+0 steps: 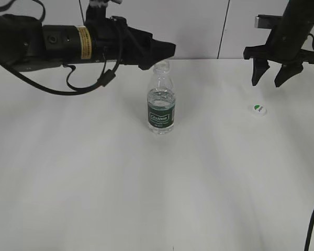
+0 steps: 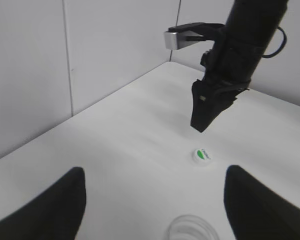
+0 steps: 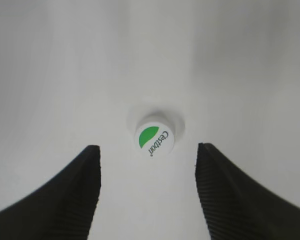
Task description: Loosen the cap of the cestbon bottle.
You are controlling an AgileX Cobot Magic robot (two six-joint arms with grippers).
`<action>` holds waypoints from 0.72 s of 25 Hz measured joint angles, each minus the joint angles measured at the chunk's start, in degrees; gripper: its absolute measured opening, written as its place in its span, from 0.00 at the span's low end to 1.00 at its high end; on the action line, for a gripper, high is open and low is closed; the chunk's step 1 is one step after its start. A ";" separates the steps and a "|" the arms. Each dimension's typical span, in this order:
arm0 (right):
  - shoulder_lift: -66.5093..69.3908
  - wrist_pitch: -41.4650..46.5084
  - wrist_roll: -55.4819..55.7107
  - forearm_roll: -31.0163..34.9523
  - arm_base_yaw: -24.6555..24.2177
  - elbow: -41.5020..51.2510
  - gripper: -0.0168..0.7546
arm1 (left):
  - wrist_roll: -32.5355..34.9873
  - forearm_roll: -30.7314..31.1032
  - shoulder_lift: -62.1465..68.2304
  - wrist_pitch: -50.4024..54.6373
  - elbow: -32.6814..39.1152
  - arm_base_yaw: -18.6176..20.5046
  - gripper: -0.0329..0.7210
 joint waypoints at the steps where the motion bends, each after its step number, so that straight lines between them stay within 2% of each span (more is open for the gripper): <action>1: 0.00 0.04 0.00 0.00 0.00 -0.05 0.61 | -2.85 1.80 -1.10 1.23 0.00 0.48 0.74; 6: 0.00 0.36 0.00 0.00 0.00 -2.89 0.61 | -20.33 13.95 -6.45 4.04 0.00 5.69 0.74; 9: 0.00 0.36 0.32 0.00 0.00 -6.00 0.61 | -32.95 27.61 -7.81 4.59 -0.27 10.04 0.74; 11: 0.00 0.36 0.35 0.00 0.00 -8.04 0.61 | -40.60 34.27 -7.90 4.71 -0.36 13.07 0.74; 15: 0.00 0.36 0.42 0.03 0.00 -10.35 0.61 | -48.64 37.71 -7.90 0.03 -0.36 18.75 0.74; 18: 0.00 0.38 0.42 0.83 0.00 -11.05 0.61 | -52.85 37.91 -7.90 -0.54 -0.42 21.21 0.74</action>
